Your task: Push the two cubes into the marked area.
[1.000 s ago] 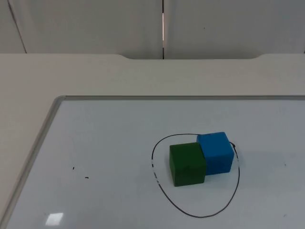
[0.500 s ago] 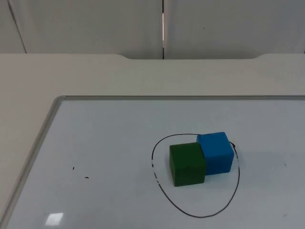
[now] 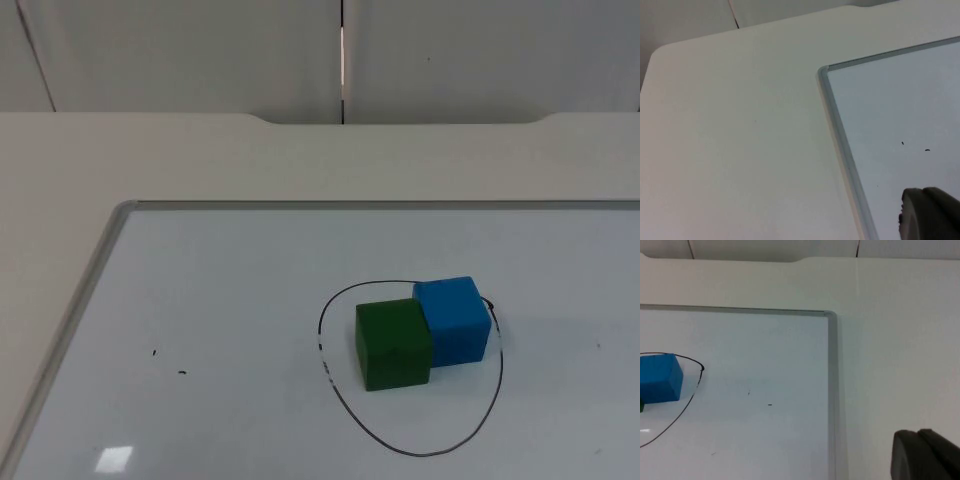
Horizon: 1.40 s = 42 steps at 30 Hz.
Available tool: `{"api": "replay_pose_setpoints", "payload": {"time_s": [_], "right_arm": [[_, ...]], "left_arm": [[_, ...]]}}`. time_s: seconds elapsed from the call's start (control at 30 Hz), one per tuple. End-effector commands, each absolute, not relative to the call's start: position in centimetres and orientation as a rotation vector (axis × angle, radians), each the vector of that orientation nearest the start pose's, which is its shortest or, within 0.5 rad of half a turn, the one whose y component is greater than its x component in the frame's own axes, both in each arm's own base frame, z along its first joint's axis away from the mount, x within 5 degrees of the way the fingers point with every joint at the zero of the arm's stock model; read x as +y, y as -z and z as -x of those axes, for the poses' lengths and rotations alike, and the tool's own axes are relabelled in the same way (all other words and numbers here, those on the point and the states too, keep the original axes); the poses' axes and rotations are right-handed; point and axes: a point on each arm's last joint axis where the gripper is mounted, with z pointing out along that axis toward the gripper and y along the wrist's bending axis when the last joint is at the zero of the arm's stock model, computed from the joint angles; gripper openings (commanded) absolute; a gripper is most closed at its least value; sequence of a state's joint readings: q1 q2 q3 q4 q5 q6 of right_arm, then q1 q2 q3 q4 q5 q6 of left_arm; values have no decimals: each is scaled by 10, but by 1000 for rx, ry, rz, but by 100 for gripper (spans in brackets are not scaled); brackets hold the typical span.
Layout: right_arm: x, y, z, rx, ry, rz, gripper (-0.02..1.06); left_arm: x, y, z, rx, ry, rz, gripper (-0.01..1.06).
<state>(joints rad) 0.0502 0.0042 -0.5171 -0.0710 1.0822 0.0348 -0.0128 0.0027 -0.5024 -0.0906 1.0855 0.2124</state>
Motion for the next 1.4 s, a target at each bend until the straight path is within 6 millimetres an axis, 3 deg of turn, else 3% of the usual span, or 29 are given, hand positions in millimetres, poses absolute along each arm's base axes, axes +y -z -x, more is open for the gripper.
{"api": "replay_pose_setpoints", "payload": {"time_s": [0.0,0.6,0.73,0.8,0.87,0.9,1.03,1.07,1.17,1.37], "right_arm": [[-6,-280,7,2046,33,6,0],[-6,-280,7,2046,39,7,3],[-6,-280,7,2046,41,9,14],[-6,-280,7,2046,41,9,27],[-6,-280,7,2046,41,9,48],[-6,-280,7,2046,41,9,48],[-6,-280,7,2046,41,9,85],[-6,-280,7,2046,41,9,85],[-6,-280,7,2046,41,9,105],[-6,-280,7,2046,43,9,105]], "left_arm": [[-7,-275,6,2051,-18,-238,0],[-7,-275,6,2051,-18,-238,0],[-7,-275,6,2051,-18,-238,0],[-7,-275,6,2051,-18,-238,0],[-7,-275,6,2051,-18,-238,0],[-7,-275,6,2051,-18,-238,0],[-7,-275,6,2052,-21,-233,0],[-7,-275,6,2052,-21,-233,0],[-7,-275,6,2052,-21,-233,0],[-7,-275,6,2052,-21,-233,0]]}}
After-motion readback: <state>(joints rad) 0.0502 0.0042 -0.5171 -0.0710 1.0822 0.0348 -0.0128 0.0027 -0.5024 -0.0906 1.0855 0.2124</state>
